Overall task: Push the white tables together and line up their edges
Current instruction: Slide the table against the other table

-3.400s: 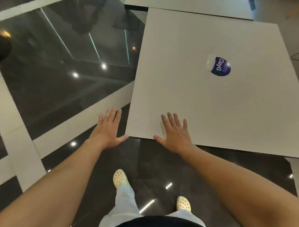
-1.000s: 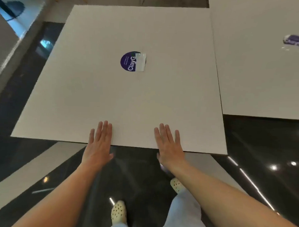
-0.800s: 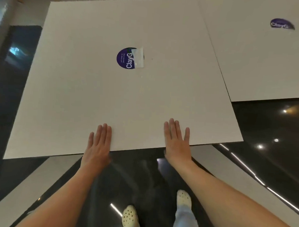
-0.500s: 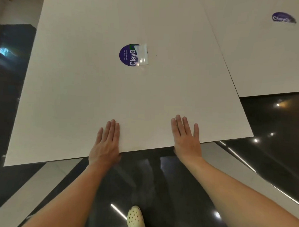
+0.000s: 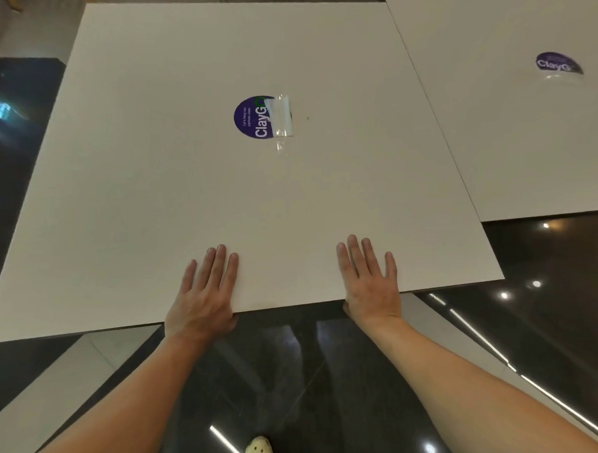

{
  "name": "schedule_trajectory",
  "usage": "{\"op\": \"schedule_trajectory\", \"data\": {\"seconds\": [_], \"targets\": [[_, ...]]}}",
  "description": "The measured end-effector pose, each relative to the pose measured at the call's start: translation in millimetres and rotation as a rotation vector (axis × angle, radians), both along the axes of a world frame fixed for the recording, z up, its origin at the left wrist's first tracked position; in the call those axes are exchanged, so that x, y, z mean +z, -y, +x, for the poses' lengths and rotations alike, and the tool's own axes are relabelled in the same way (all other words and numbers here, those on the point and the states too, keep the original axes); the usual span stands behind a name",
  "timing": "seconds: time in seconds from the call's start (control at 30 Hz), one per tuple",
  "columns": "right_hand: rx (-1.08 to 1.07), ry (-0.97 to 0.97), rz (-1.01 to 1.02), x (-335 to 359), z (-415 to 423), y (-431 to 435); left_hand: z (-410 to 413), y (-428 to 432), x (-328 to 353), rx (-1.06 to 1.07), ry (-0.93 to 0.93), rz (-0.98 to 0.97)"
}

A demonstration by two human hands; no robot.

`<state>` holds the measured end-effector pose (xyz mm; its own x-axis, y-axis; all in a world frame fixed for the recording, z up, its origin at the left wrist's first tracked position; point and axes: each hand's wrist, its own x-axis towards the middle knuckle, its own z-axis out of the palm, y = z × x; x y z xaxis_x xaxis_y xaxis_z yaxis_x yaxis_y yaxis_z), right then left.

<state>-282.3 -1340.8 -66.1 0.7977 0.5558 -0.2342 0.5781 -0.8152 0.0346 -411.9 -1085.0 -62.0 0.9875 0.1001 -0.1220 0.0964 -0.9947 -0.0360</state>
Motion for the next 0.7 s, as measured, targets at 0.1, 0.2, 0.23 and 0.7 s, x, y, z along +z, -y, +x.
{"op": "schedule_trajectory", "data": {"seconds": [0.1,0.2,0.23,0.7], "targets": [[0.01,0.005,-0.01,1,11,-7,10,-4,1,0.006,-0.011,0.018],[0.019,0.054,0.004,2,25,-14,26,-11,3,0.001,-0.002,0.019],[0.023,0.06,-0.005,1,31,-17,32,-13,3,0.003,0.002,0.018],[0.046,0.099,0.002,-1,75,-33,74,-26,4,0.017,-0.021,0.036]]}}
